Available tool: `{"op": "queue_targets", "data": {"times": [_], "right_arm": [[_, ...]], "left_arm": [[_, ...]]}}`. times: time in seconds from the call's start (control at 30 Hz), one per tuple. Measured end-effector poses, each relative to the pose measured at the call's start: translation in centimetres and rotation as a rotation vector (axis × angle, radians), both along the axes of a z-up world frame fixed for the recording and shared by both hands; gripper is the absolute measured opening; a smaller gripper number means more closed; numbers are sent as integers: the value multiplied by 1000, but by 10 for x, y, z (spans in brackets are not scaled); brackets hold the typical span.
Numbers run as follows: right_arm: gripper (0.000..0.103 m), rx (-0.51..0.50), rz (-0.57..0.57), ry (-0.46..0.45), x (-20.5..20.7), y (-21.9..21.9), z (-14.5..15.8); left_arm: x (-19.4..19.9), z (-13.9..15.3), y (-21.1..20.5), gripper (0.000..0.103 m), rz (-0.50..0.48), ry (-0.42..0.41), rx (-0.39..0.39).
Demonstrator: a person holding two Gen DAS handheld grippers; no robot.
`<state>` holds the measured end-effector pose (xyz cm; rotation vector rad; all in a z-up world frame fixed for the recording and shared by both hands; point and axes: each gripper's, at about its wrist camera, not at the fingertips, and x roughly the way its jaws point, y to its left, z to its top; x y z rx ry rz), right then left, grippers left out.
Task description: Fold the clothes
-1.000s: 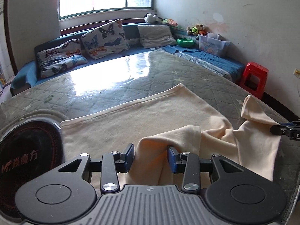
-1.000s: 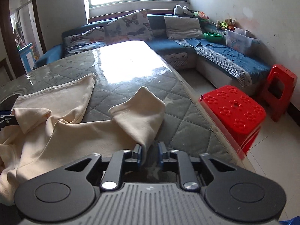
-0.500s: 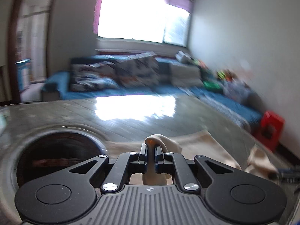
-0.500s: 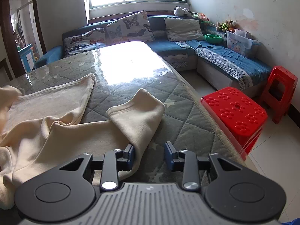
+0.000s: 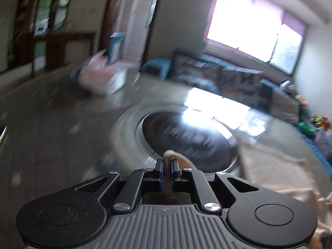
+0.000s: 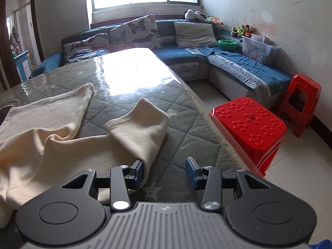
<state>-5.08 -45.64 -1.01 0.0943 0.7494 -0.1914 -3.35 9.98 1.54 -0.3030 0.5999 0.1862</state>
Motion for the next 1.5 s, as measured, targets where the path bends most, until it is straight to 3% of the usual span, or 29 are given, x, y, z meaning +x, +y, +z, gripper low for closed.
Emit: {"op": "queue_targets", "data": {"times": [0.1,0.27,0.4,0.57,0.67,0.8,1.07,1.23,1.37,1.5], "right_arm": [[44,-3,-30,4,-4,-5,2],[46,-6,-60,11,-14,-13,2],[53,-36,-37,7,-16,-7,5],[56,-77,7,11,-1,3,2],[56,-129,11,-6,6,5,1],[56,-104,-98,-19,1,-19,5],[57,-78,-171,-40,-24,-50,12],[57,-48,-53,-65,-21,-31,16],[57,-31,46,-24,-12,-16,8],[57,-46,73,16,-14,-7,5]], "left_arm": [[-7,-13,3,11,22,34,-17],[-12,-8,2,12,17,48,-9],[-13,-5,5,32,-1,52,8],[-19,-2,11,42,13,56,16],[-21,-2,15,42,28,63,18],[-27,4,15,42,4,45,20],[-22,17,-29,42,-200,-3,8],[-9,14,-77,42,-370,0,4],[-5,7,-112,42,-496,21,5],[-13,9,-141,42,-662,5,-3]]}}
